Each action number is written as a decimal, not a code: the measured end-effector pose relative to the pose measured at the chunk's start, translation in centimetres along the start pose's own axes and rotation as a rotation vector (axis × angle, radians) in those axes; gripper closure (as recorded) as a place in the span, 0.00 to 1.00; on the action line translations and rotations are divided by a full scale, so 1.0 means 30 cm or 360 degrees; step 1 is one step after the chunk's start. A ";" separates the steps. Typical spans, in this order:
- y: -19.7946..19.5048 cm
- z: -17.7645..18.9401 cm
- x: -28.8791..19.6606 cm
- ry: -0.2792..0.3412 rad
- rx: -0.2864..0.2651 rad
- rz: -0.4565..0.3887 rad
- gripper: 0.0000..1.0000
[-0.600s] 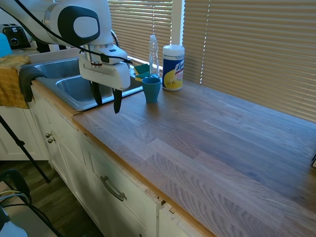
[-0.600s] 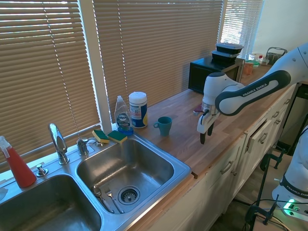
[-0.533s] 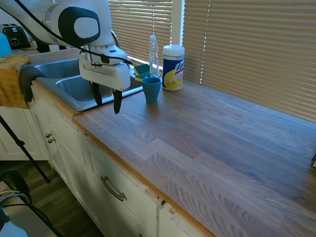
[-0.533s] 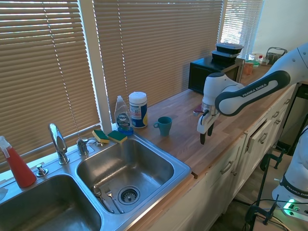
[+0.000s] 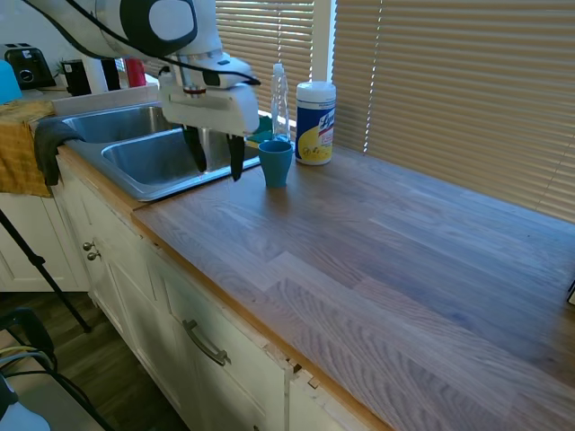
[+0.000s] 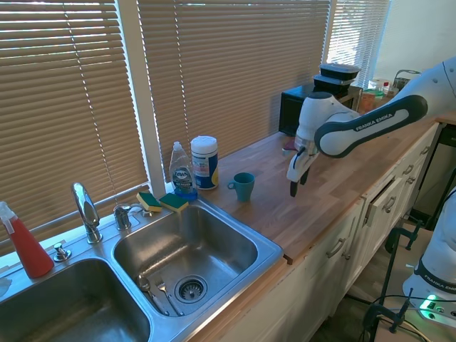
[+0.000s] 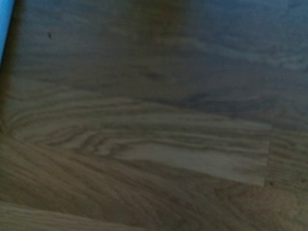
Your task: Put the mug in the sink
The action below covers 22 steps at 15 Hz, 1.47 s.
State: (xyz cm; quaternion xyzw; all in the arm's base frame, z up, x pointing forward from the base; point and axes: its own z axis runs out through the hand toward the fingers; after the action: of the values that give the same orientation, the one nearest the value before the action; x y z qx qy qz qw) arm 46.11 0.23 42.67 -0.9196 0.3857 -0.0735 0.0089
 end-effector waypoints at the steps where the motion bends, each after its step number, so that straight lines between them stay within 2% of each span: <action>1: -0.034 -0.018 0.019 0.0014 0.0015 -0.0009 0.00; 12: -0.435 -0.003 0.202 0.0128 0.0080 -0.0025 0.00; 15: -0.492 0.048 0.250 0.0144 0.0063 -0.0021 0.00; 20: -0.585 0.202 0.264 0.0094 0.0010 -0.0047 0.00; 21: -0.592 0.225 0.265 0.0085 -0.0003 -0.0047 1.00; 22: -0.596 0.244 0.267 0.0076 -0.0015 -0.0045 1.00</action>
State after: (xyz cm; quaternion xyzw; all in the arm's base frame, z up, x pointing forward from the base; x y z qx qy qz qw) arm 65.36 6.80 37.77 -0.9231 0.3730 -0.0937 -0.0056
